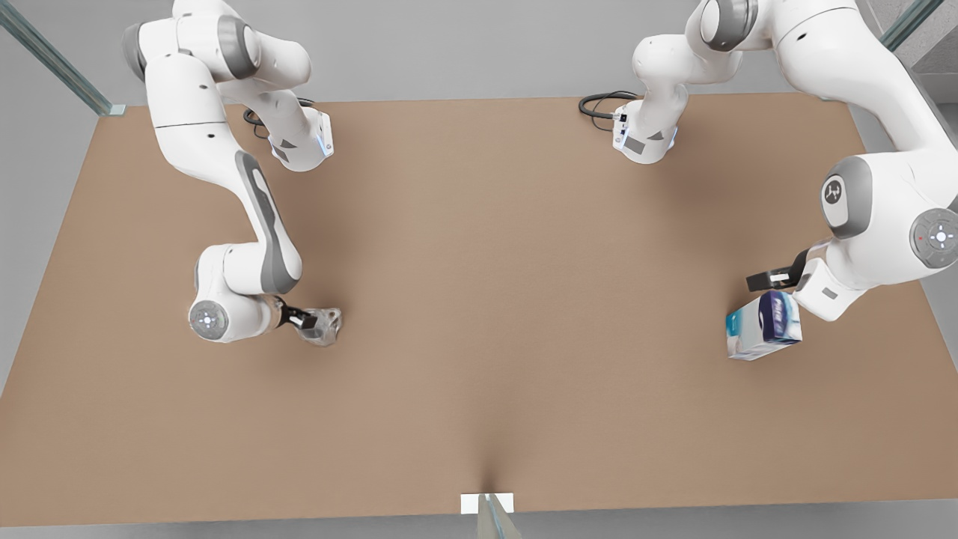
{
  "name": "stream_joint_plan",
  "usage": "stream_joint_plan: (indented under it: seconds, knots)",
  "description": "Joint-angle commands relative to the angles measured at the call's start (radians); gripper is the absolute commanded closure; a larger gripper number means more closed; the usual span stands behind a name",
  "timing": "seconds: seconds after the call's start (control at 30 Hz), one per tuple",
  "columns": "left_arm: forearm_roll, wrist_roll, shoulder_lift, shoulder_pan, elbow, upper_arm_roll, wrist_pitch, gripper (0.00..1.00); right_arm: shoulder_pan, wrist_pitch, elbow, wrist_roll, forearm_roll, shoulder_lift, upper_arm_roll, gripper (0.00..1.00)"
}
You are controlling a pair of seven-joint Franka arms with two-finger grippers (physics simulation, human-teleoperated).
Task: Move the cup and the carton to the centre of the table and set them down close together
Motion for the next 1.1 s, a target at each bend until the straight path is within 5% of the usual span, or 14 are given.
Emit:
stream_joint_plan:
  seconds: [0.0,0.43,0.47,0.5,0.57,1.07]
  knots:
    - [0.001,0.000,0.000,-0.001,0.000,0.000,0.000,0.00,-0.001,0.006,0.000,-0.001,0.021,0.001,-0.002,0.00]
    - [0.002,0.003,0.001,0.006,-0.003,0.000,-0.002,0.00,-0.011,0.066,0.005,-0.002,0.064,0.073,-0.002,0.00]
    - [0.002,0.003,0.000,0.006,-0.003,0.000,-0.002,0.00,-0.012,0.066,0.005,-0.004,0.066,0.073,-0.002,0.16]
    - [0.002,0.003,0.000,0.006,-0.003,0.000,-0.002,0.00,-0.014,0.062,0.003,-0.004,0.068,0.068,-0.002,0.46]
    - [0.002,0.003,0.001,0.006,-0.003,0.000,-0.002,0.00,-0.011,0.056,-0.003,-0.005,0.068,0.067,0.000,0.71]
    - [0.002,0.003,0.003,0.011,-0.005,0.000,-0.002,0.00,0.003,0.069,0.006,-0.014,0.068,0.079,0.002,0.79]
